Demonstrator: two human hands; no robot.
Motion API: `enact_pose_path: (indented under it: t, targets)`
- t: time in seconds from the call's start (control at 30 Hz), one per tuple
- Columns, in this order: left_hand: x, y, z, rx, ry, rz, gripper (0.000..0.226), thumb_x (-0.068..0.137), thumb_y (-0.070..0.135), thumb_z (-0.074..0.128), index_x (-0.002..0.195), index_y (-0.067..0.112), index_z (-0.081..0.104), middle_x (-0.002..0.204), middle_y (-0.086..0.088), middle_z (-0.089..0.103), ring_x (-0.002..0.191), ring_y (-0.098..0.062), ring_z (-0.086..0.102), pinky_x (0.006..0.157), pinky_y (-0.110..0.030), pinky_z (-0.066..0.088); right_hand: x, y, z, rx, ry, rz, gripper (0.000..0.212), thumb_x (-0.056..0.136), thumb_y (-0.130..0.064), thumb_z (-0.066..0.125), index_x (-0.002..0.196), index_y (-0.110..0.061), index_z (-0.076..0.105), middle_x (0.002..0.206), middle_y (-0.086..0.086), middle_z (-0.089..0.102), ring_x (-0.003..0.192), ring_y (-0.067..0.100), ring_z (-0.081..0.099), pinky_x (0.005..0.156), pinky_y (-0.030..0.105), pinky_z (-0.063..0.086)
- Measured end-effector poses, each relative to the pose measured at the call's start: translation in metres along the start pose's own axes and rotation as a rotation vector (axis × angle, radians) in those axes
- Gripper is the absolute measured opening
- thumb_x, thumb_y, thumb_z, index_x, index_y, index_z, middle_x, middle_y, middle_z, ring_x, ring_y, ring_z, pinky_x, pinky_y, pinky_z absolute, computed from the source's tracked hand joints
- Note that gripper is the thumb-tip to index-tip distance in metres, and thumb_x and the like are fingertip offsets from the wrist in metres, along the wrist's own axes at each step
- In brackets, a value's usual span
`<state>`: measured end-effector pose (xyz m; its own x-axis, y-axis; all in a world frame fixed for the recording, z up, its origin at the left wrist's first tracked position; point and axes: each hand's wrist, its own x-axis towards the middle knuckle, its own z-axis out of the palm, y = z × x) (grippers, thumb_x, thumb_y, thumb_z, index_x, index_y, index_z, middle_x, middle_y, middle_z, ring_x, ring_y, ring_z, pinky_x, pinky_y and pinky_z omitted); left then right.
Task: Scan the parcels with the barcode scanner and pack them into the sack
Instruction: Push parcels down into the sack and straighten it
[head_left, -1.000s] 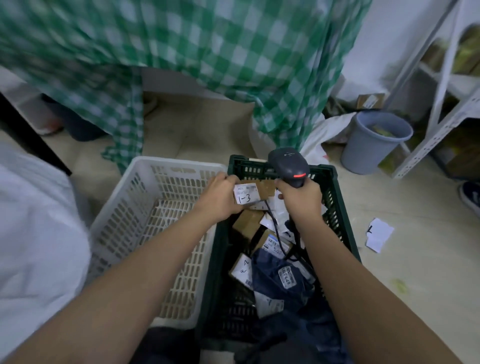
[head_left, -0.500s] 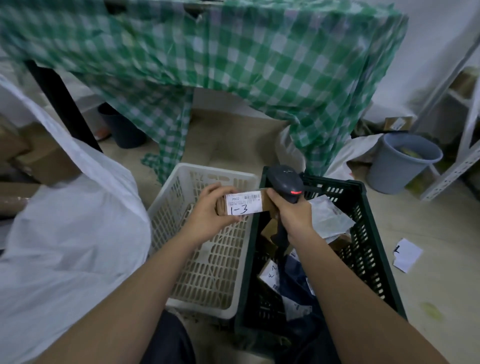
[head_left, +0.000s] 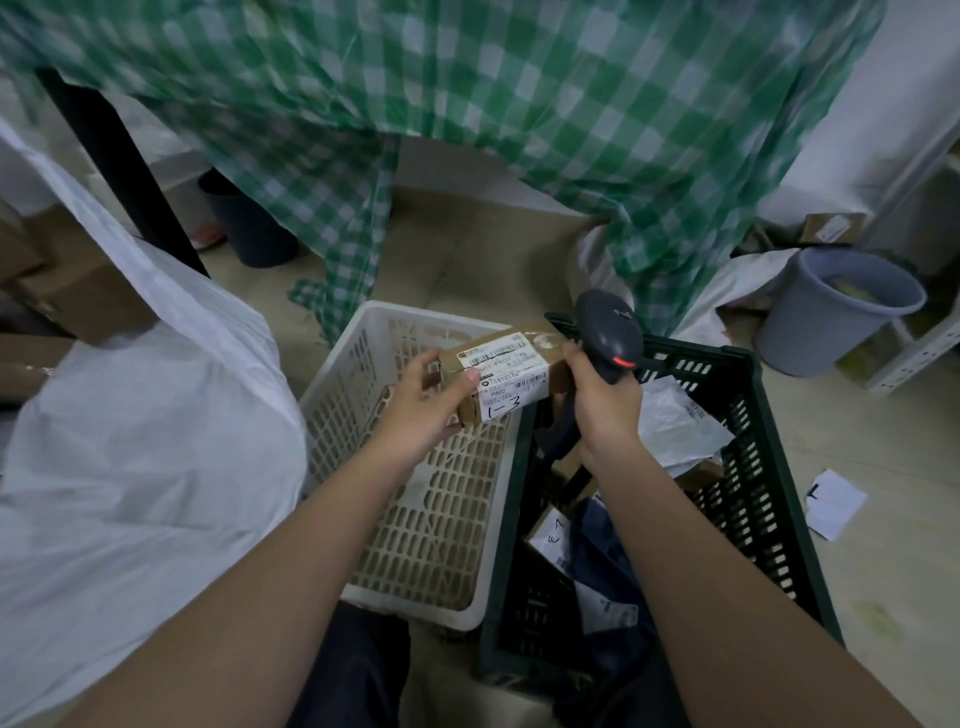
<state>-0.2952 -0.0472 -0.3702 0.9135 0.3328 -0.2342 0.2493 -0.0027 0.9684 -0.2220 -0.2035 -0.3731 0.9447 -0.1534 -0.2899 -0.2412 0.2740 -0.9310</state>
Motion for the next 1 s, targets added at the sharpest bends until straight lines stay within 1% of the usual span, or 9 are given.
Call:
enact_pose_path:
  t: [0.07,0.17,0.27,0.37,0.53,0.6,0.73,0.9,1.0]
  targets:
    - [0.000,-0.003,-0.003,-0.010,-0.018,0.009,0.082,0.079,0.046,0.070,0.147,0.025,0.031,0.149,-0.003,0.040,0.114,-0.016,0.054,0.096,-0.043,0.051,0.000,0.003,0.002,-0.025,0.007,-0.033,0.025,0.085,-0.021,0.073,0.106,-0.013,0.062,0.089,-0.002,0.066,0.092,0.022,0.064,0.073,0.035,0.056]
    - [0.000,-0.007,-0.010,0.204,-0.089,0.048,0.118,0.052,0.069,0.079,0.150,0.033,0.025,0.152,0.005,0.037,0.132,-0.020,0.043,0.108,-0.052,0.038,0.002,0.006,0.004,-0.052,0.015,-0.070,0.016,0.084,-0.022,0.074,0.093,-0.021,0.061,0.088,-0.003,0.066,0.099,0.027,0.066,0.090,0.046,0.053]
    - [0.006,-0.012,-0.011,0.212,-0.060,0.062,0.096,0.070,0.045,0.081,0.149,0.028,0.029,0.147,0.004,0.044,0.133,-0.016,0.041,0.113,-0.048,0.033,0.002,0.007,0.002,-0.047,0.006,-0.075,0.016,0.084,-0.022,0.074,0.094,-0.021,0.061,0.088,-0.003,0.066,0.100,0.026,0.066,0.087,0.043,0.053]
    - [0.012,-0.013,-0.012,0.186,-0.008,0.035,0.086,0.073,0.041,0.079,0.145,0.020,0.037,0.137,0.007,0.050,0.124,-0.013,0.048,0.109,-0.038,0.037,0.002,0.006,0.001,-0.091,0.000,-0.090,0.026,0.083,-0.026,0.075,0.104,-0.016,0.063,0.093,0.001,0.068,0.093,0.021,0.066,0.077,0.034,0.054]
    - [0.023,-0.022,-0.017,-0.056,0.098,-0.108,0.060,0.081,0.030,0.076,0.133,0.016,0.050,0.121,-0.004,0.059,0.103,-0.016,0.063,0.086,-0.028,0.053,0.000,0.007,-0.010,-0.434,-0.100,-0.205,0.020,0.078,-0.034,0.078,0.077,-0.020,0.063,0.079,0.008,0.070,0.077,0.026,0.066,0.071,0.037,0.052]
    - [0.028,-0.027,-0.023,-0.100,0.113,-0.139,0.049,0.081,0.030,0.075,0.125,0.016,0.057,0.120,-0.008,0.063,0.102,-0.020,0.065,0.089,-0.032,0.054,-0.004,0.006,-0.015,-0.600,-0.194,-0.232,0.026,0.076,-0.036,0.080,0.074,-0.015,0.065,0.076,0.014,0.070,0.077,0.030,0.068,0.070,0.042,0.054]
    - [0.033,-0.035,-0.035,-0.147,0.120,-0.171,0.054,0.080,0.033,0.075,0.128,0.014,0.057,0.119,-0.009,0.066,0.103,-0.022,0.067,0.095,-0.037,0.053,-0.016,-0.002,-0.021,-0.845,-0.353,-0.284,0.027,0.076,-0.033,0.079,0.073,-0.009,0.066,0.068,0.009,0.068,0.072,0.021,0.067,0.069,0.036,0.053]
    - [0.034,-0.038,-0.042,-0.144,0.107,-0.148,0.053,0.085,0.032,0.072,0.132,0.013,0.056,0.117,-0.006,0.068,0.102,-0.016,0.067,0.086,-0.024,0.052,-0.025,-0.007,-0.025,-0.875,-0.423,-0.261,0.025,0.077,-0.030,0.077,0.078,-0.006,0.068,0.069,0.009,0.069,0.068,0.022,0.067,0.067,0.038,0.055]
    - [0.037,-0.040,-0.042,-0.134,0.107,-0.130,0.053,0.084,0.033,0.072,0.131,0.013,0.058,0.113,-0.005,0.070,0.101,-0.016,0.068,0.082,-0.022,0.052,-0.030,-0.006,-0.026,-0.896,-0.452,-0.277,0.021,0.075,-0.023,0.074,0.069,-0.006,0.064,0.062,0.009,0.066,0.059,0.018,0.061,0.059,0.032,0.049]
